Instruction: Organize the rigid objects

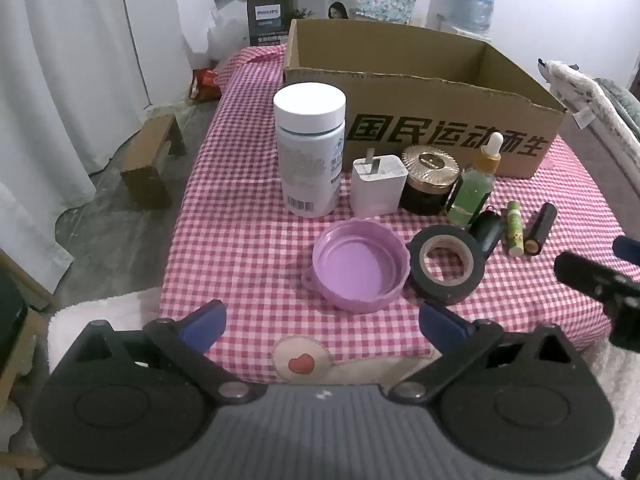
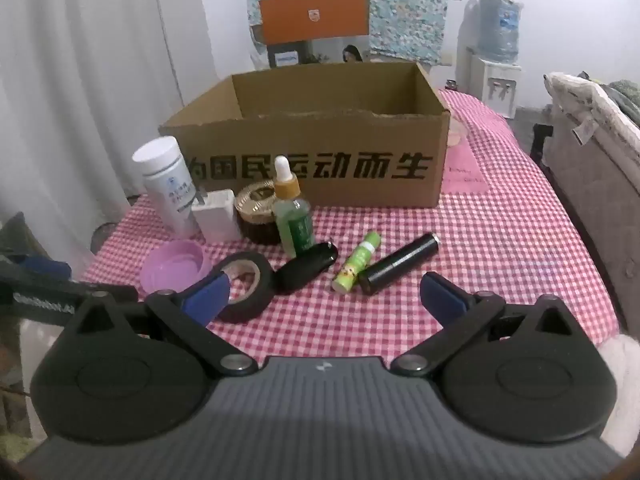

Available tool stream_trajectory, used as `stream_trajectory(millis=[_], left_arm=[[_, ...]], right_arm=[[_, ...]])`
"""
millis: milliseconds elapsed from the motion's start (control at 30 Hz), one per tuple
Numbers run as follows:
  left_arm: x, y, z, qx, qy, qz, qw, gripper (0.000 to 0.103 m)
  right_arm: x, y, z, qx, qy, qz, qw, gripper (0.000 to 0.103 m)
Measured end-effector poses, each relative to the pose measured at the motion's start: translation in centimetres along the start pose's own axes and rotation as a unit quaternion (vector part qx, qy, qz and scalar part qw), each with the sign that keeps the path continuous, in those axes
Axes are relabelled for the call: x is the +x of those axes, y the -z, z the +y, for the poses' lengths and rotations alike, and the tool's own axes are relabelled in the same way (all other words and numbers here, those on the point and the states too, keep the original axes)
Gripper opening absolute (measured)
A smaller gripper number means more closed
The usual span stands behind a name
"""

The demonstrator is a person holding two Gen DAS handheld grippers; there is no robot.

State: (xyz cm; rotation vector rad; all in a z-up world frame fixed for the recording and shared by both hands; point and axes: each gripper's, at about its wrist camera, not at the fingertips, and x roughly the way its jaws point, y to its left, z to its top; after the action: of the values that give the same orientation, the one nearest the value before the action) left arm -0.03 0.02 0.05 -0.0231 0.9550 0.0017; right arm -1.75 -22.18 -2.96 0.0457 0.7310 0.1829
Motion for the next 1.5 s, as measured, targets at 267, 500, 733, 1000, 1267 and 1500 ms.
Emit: stream_trajectory(millis=[267, 500, 733, 1000, 1267, 1500], left_arm=[[-0.1, 0.2, -0.5, 0.017, -0.004, -0.002, 0.9999, 0.103], [-0.4, 0.4, -0.7, 0.025, -0.022, -0.009, 0.9994, 0.103], [-0.4, 0.5, -1.3, 0.036, -0.024, -0.007, 0.9991, 0.103], [-0.4, 0.2, -1.3, 0.036, -0.029, -0.006, 0.9989, 0.103], [-0.2, 0.0, -1.3, 0.033, -0.039, -0.003, 0.9987, 0.103], [0.1, 0.0, -1.3, 0.030, -0.045, 0.003, 0.9985, 0.103]], right_arm=[[0.2, -1.0, 0.8, -0.011, -0.005, -0.001, 1.000, 0.102], [0.4, -0.6, 1.2, -0.034, 0.014, 0.001, 0.999, 0.102], [0.4, -0.5, 1.3, -0.040, 0.030, 0.014, 0.999, 0.102], [0.7, -0.4, 1.5, -0.044, 0.034, 0.024, 0.998, 0.102], [0.9, -0.6, 1.7, -0.047, 0.035, 0.023, 0.998, 0.102], [0.8, -0.8, 1.8, -0.050, 0.036, 0.018, 0.998, 0.102]])
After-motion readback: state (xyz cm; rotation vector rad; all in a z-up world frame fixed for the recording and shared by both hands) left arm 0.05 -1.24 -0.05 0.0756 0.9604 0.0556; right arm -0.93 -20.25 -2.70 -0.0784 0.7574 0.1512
